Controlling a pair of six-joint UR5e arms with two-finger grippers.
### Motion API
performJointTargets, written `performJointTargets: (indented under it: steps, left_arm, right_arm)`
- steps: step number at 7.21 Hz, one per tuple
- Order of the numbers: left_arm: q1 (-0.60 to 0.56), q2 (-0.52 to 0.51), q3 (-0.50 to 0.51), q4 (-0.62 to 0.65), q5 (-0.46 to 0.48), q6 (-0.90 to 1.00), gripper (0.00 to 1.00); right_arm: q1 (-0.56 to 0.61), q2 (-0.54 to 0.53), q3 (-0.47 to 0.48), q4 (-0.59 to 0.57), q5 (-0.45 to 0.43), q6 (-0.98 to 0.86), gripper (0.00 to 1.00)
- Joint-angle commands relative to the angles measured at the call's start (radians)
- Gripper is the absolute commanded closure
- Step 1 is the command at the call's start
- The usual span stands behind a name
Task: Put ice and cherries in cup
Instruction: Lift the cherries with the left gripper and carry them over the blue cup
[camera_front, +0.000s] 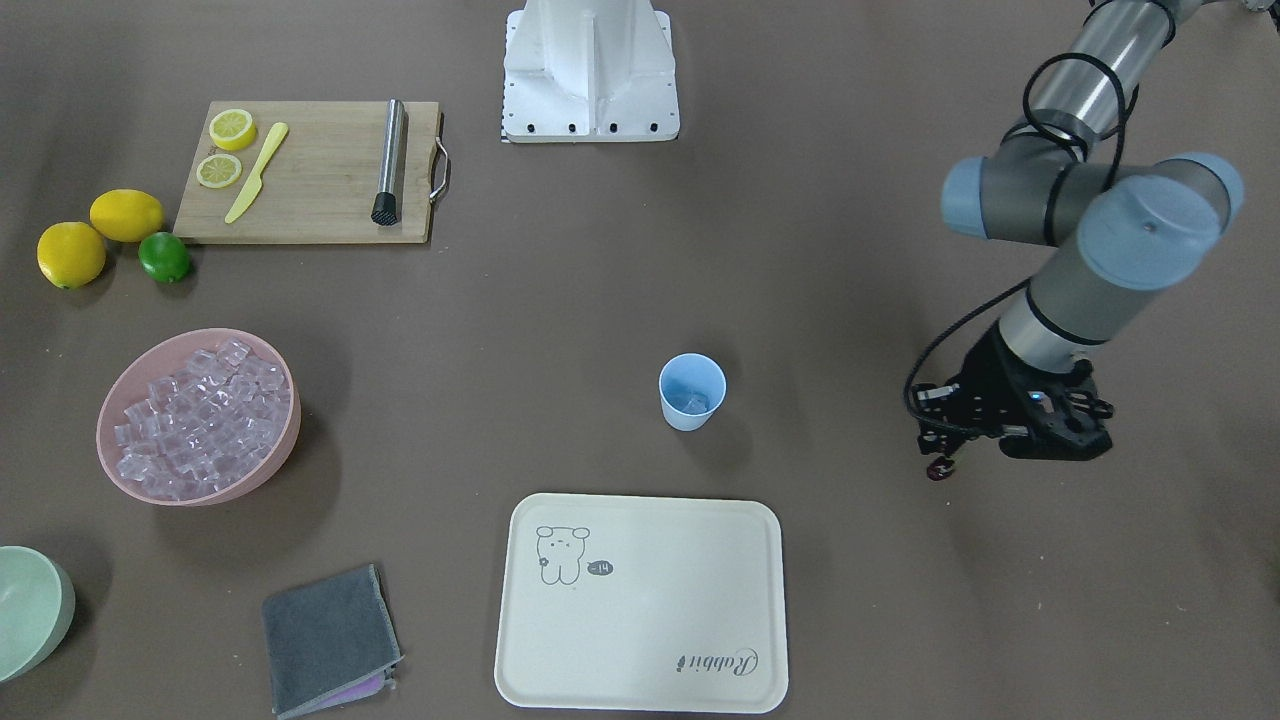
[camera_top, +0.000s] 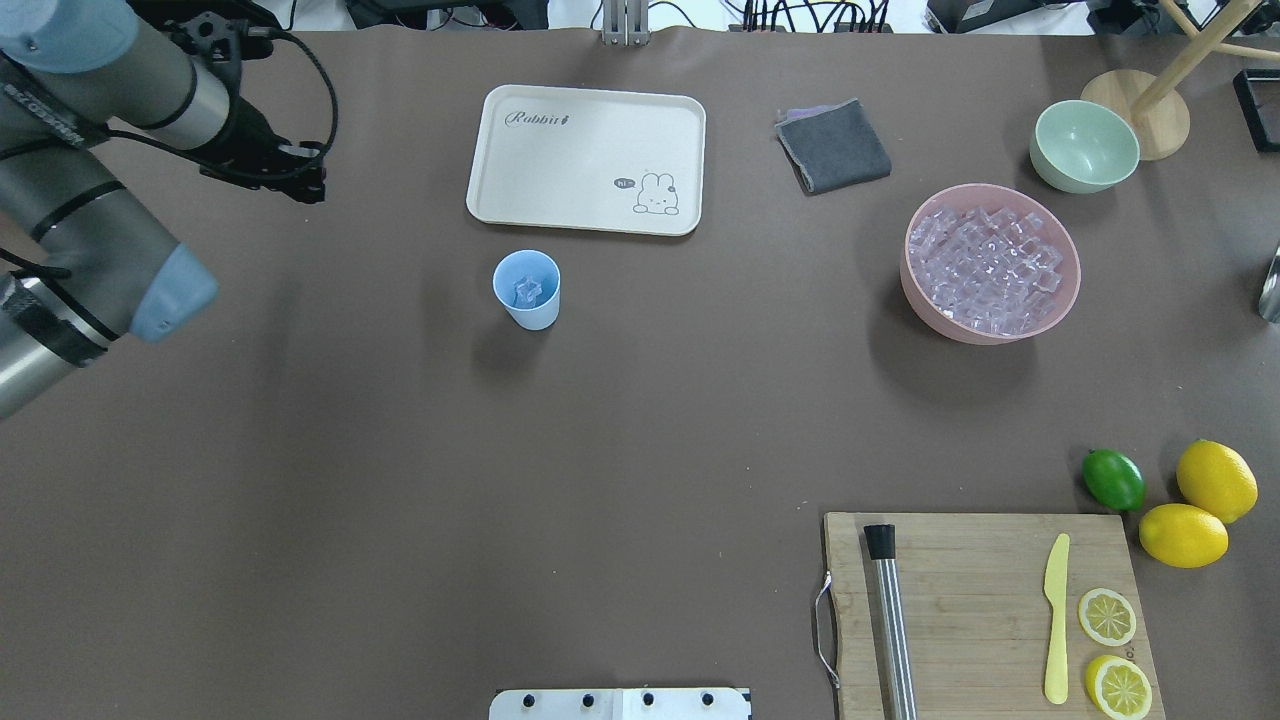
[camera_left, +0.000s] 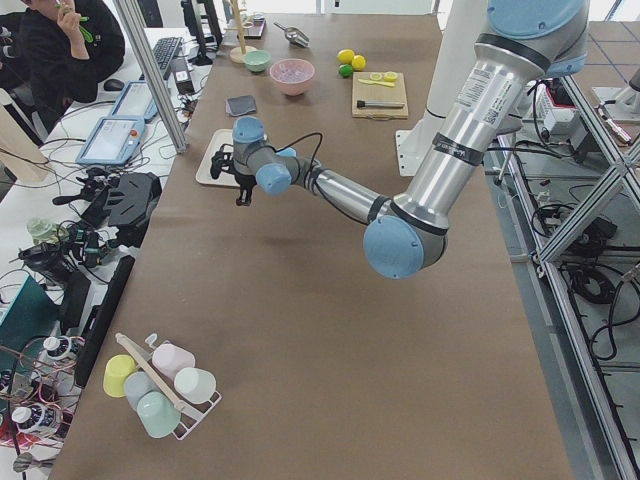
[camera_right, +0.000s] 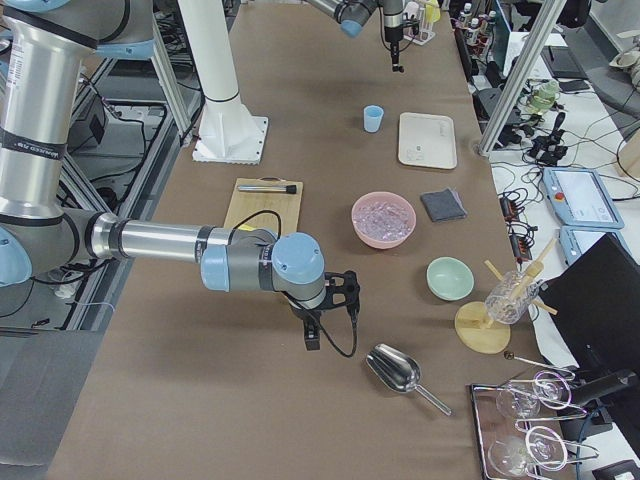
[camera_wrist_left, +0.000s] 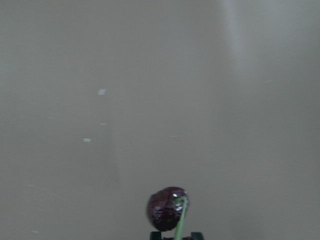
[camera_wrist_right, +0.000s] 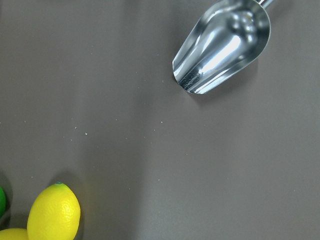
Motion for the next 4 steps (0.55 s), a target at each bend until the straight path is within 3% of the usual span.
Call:
performJointTargets:
  steps: [1, 4]
  left_arm:
    - [0.163, -0.079, -0.086, 0.033, 0.133, -0.274, 0.84]
    - [0.271, -0.167, -0.131, 0.154, 0.227, -0.376, 0.84]
  right_arm:
    - [-0.001, 0.009, 0.003, 0.001, -0.007, 0.045, 0.00]
    - [-0.007, 0.047, -0.035, 0.001, -0.006, 0.156, 0.00]
